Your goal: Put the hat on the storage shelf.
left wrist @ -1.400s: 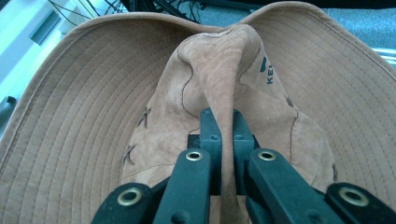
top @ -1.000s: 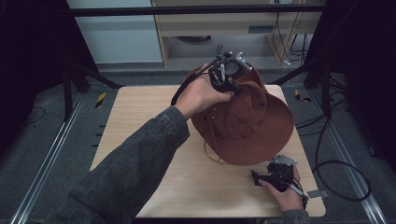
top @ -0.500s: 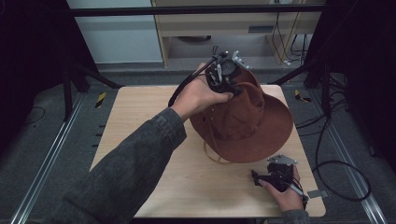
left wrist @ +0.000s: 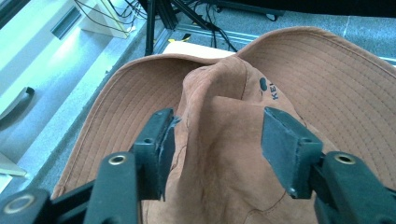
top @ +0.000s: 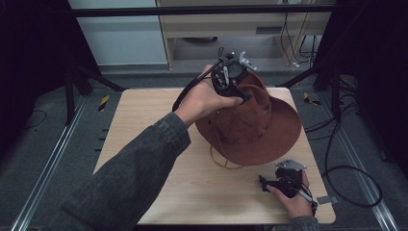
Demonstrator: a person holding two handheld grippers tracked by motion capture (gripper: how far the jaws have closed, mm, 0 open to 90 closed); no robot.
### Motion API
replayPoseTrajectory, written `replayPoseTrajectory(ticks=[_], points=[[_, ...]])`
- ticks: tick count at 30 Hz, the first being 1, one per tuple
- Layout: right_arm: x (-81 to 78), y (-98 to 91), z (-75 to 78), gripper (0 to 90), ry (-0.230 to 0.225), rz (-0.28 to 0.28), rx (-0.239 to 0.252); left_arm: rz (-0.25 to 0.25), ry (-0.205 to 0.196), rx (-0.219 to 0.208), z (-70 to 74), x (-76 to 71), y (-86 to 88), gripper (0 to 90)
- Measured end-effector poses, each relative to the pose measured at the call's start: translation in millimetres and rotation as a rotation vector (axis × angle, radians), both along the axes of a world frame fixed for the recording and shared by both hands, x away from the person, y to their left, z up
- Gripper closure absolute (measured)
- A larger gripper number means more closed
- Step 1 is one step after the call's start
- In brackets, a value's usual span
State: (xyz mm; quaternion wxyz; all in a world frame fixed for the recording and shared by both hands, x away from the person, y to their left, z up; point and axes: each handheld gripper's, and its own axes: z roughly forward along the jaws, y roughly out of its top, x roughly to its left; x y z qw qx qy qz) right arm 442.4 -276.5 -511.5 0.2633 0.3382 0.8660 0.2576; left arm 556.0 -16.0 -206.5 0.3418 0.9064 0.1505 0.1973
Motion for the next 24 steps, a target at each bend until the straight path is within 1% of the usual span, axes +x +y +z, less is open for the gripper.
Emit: replayPoseTrajectory(ticks=[4, 5, 7, 9, 10, 11, 13, 17, 19, 21, 24], points=[[-0.1, 0.0, 0.1, 0.7, 0.002, 0.001, 0.002, 0.009, -0.001, -0.005, 1.4, 0.1, 2.5, 38.2], [1.6, -1.5, 0.8, 0.7, -0.013, 0.009, -0.016, 0.01, 0.0, -0.011, 1.9, 0.2, 3.4, 36.1], [0.0, 0.0, 0.0, 0.7, 0.001, 0.0, 0.001, 0.008, 0.004, -0.019, 2.8, 0.0, 5.4, 31.3], [0.0, 0.0, 0.0, 0.8, 0.001, 0.0, 0.001, 0.006, 0.013, -0.021, 2.7, -0.7, 7.2, 26.9], [0.7, -0.4, 0.1, 0.7, -0.007, 0.0, -0.006, 0.003, 0.017, -0.021, 2.3, -1.2, 8.1, 24.5], [0.0, 0.0, 0.0, 0.7, 0.001, 0.0, 0.001, -0.003, 0.026, -0.018, 1.8, -1.9, 9.3, 22.6], [0.0, 0.0, 0.0, 0.7, 0.001, 0.001, 0.0, -0.013, 0.036, -0.016, 0.9, -3.1, 10.5, 18.3], [0.0, 0.0, 0.0, 0.7, 0.0, 0.0, 0.0, -0.016, 0.042, -0.025, 0.7, -6.4, 14.6, 13.6], [0.0, 0.0, 0.0, 0.7, 0.0, 0.0, 0.0, -0.015, 0.036, -0.024, 0.3, -7.1, 17.8, 12.3], [0.0, 0.0, 0.0, 0.7, 0.0, 0.0, 0.0, -0.01, 0.034, -0.039, 0.9, -8.3, 22.3, 11.7], [0.0, 0.0, 0.0, 0.7, 0.0, 0.0, 0.0, -0.017, 0.039, -0.057, 1.7, -12.1, 28.7, 10.7]])
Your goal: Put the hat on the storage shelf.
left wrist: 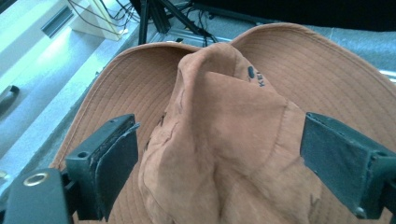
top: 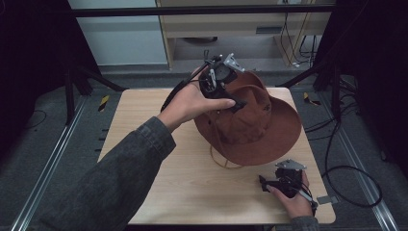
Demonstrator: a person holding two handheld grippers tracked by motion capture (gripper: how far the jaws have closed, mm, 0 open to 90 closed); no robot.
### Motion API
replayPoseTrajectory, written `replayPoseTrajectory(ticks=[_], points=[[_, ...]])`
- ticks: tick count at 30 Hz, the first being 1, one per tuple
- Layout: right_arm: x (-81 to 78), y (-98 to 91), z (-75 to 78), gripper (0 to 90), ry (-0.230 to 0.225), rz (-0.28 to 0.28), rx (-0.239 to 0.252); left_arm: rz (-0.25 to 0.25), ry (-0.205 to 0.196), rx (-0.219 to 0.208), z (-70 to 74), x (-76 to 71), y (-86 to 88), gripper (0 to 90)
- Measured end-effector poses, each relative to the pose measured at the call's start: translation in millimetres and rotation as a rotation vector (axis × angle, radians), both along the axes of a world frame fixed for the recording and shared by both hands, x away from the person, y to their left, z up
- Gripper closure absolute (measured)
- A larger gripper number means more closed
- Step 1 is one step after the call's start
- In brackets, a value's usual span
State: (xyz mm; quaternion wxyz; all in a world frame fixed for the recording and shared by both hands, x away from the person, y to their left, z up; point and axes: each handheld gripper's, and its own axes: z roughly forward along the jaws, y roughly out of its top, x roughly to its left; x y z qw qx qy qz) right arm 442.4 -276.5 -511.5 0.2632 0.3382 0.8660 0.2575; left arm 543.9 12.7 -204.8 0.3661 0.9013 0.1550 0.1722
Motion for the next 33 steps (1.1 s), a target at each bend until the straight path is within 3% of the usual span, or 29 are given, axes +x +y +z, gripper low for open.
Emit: replayPoseTrajectory(ticks=[6, 17, 20, 23, 33], points=[[0.0, 0.0, 0.0, 0.7, 0.0, 0.0, -0.001, -0.015, 0.0, -0.002, 0.2, -10.0, 13.3, 8.3], [0.2, 0.2, -0.1, 0.7, -0.001, -0.002, -0.002, 0.024, -0.022, -0.03, 7.7, -21.9, 46.6, 7.3], [0.1, 0.2, 0.0, 0.7, 0.0, -0.001, -0.001, 0.07, -0.051, -0.056, 7.7, -23.6, 58.5, 8.6], [0.0, 0.2, 0.0, 0.7, 0.001, -0.001, 0.0, 0.077, -0.028, -0.074, 5.3, -23.7, 69.5, 8.1], [0.0, 0.2, 0.0, 0.7, 0.0, -0.001, -0.001, 0.145, -0.025, -0.092, -6.7, -28.1, 110.9, 5.5]])
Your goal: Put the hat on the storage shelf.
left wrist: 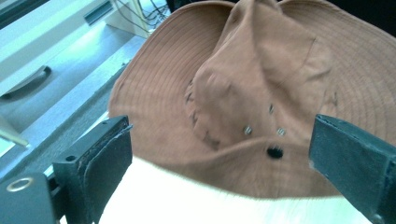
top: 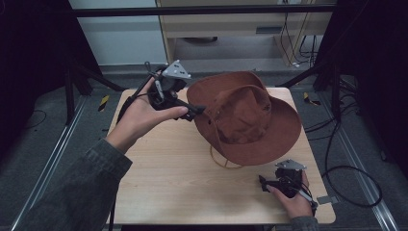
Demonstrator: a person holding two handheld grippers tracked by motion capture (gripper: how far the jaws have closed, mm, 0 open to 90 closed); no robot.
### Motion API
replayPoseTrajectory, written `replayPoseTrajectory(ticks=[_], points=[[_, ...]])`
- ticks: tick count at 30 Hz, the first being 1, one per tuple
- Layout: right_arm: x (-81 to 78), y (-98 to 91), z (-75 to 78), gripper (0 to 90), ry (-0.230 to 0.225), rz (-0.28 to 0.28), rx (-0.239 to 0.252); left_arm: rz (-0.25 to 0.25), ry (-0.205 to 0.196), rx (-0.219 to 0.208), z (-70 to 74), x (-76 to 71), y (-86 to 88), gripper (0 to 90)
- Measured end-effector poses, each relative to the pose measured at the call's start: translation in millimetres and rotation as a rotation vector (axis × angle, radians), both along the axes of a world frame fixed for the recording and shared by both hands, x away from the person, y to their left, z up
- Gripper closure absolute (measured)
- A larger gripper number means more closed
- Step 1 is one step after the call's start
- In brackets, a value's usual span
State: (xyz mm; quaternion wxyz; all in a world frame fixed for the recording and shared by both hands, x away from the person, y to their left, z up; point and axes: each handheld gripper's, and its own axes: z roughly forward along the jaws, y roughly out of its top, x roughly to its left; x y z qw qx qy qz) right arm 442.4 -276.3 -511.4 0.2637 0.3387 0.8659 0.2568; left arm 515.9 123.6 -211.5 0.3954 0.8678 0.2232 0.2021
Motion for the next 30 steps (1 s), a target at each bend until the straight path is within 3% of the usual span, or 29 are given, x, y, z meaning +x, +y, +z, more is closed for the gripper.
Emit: replayPoseTrajectory(ticks=[9, 15, 22, 28, 30], points=[[-0.2, 0.0, 0.1, 0.7, 0.001, 0.0, -0.001, 0.061, 0.012, -0.032, -17.8, -11.8, 47.5, 4.6], [-0.2, 0.0, 0.0, 0.7, 0.0, -0.001, -0.002, 0.091, 0.03, -0.063, -39.1, -18.9, 72.2, 5.0], [-0.2, 0.1, 0.0, 0.7, -0.001, -0.002, -0.003, 0.114, 0.088, -0.034, -80.6, -18.8, 90.3, 4.8], [-0.2, 0.1, 0.0, 0.7, -0.002, -0.002, -0.003, 0.126, 0.115, -0.009, -115.6, -14.7, 93.6, 5.1], [-0.2, 0.1, -0.1, 0.7, -0.002, -0.002, -0.002, 0.134, 0.109, 0.017, -128.6, -12.3, 93.6, 5.1]])
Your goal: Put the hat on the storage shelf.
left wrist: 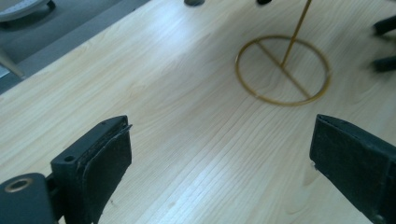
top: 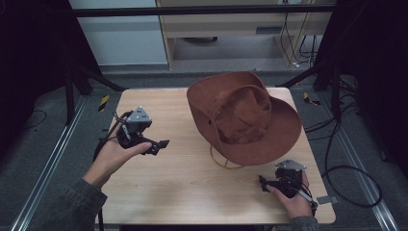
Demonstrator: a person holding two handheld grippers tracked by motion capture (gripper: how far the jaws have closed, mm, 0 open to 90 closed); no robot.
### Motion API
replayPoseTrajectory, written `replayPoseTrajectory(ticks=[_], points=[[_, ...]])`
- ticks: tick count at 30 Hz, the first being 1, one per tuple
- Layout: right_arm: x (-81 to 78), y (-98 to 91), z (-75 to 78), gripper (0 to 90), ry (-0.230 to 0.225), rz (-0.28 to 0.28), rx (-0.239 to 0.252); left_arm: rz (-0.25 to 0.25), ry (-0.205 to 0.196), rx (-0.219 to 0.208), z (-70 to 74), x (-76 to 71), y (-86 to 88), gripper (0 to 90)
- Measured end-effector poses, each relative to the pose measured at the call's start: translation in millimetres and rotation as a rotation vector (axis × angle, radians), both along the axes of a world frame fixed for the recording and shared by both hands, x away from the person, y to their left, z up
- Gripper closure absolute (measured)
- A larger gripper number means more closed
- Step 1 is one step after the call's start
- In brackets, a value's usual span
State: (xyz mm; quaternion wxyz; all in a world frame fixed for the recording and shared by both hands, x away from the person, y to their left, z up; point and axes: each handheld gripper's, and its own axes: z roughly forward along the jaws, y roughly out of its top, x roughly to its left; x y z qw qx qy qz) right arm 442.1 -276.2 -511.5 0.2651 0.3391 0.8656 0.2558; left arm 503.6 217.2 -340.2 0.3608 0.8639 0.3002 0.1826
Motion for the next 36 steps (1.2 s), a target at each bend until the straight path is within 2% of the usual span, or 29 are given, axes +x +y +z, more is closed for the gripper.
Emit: replayPoseTrajectory(ticks=[3, 7, 15, 23, 25, 30, 36], points=[[0.0, 0.0, 0.0, 0.7, 0.001, 0.0, 0.0, 0.015, 0.014, -0.028, -13.8, 3.4, 2.2, 5.2], [0.0, 0.0, 0.0, 0.7, 0.0, 0.001, 0.0, 0.033, 0.027, -0.027, -31.8, 7.1, 6.1, 5.3], [-0.1, -0.1, 0.0, 0.8, 0.0, 0.0, 0.0, 0.067, 0.077, 0.001, -73.9, 10.4, 15.9, 5.3], [0.0, -0.1, 0.0, 0.8, 0.0, 0.0, -0.001, 0.088, 0.124, 0.019, -108.8, 5.7, 25.2, 5.3], [0.0, -0.1, 0.0, 0.7, -0.001, 0.001, 0.0, 0.09, 0.137, 0.037, -118.5, 3.8, 27.7, 5.5], [1.3, -1.3, 0.5, 0.7, -0.012, 0.009, -0.011, 0.109, 0.154, 0.033, -134.2, -0.9, 36.6, 5.6], [1.2, -1.2, 0.6, 0.7, -0.011, 0.009, -0.011, 0.136, 0.17, 0.019, -146.3, -4.9, 49.1, 5.4]])
